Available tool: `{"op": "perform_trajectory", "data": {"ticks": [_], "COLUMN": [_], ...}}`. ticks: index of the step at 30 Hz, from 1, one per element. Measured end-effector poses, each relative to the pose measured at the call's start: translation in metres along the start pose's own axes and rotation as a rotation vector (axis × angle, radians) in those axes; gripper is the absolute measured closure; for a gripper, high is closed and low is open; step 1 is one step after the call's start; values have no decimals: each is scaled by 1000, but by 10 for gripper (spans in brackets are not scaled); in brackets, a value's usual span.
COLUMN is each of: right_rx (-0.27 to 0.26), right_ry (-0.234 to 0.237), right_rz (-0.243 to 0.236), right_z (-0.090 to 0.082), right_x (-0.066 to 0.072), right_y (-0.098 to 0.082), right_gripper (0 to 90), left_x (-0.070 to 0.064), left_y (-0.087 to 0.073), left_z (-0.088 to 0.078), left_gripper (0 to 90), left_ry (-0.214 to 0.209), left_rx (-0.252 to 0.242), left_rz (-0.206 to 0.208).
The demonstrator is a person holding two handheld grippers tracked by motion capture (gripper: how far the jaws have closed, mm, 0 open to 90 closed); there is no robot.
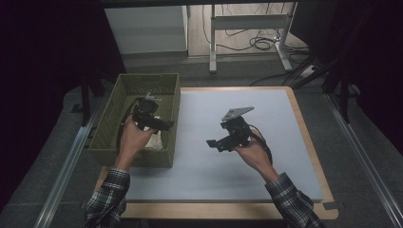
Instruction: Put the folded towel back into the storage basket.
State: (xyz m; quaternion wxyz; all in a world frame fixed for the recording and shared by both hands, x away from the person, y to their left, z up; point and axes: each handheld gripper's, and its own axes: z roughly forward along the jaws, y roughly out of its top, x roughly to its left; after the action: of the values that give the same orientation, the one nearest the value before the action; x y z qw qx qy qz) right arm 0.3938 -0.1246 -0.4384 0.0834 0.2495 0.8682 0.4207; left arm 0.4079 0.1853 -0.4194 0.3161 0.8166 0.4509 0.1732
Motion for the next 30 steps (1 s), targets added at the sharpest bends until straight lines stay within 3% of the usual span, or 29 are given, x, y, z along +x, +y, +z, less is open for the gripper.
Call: {"op": "perform_trajectory", "data": {"ticks": [12, 22, 30], "right_rx": [17, 6, -11], "right_ry": [-40, -77, -105], "right_rz": [43, 85, 127], "right_z": [-27, -52, -72], "right_x": [-18, -30, -40], "right_y": [-38, -66, -90], "right_gripper": [56, 56, 55], "left_x": [-42, -82, -117], "left_y": [14, 26, 28], "left_z": [12, 22, 33], "left_gripper": [21, 17, 15], "left_ry": [-25, -49, -107], "left_rx": [22, 8, -21], "left_rz": [64, 116, 157]}}
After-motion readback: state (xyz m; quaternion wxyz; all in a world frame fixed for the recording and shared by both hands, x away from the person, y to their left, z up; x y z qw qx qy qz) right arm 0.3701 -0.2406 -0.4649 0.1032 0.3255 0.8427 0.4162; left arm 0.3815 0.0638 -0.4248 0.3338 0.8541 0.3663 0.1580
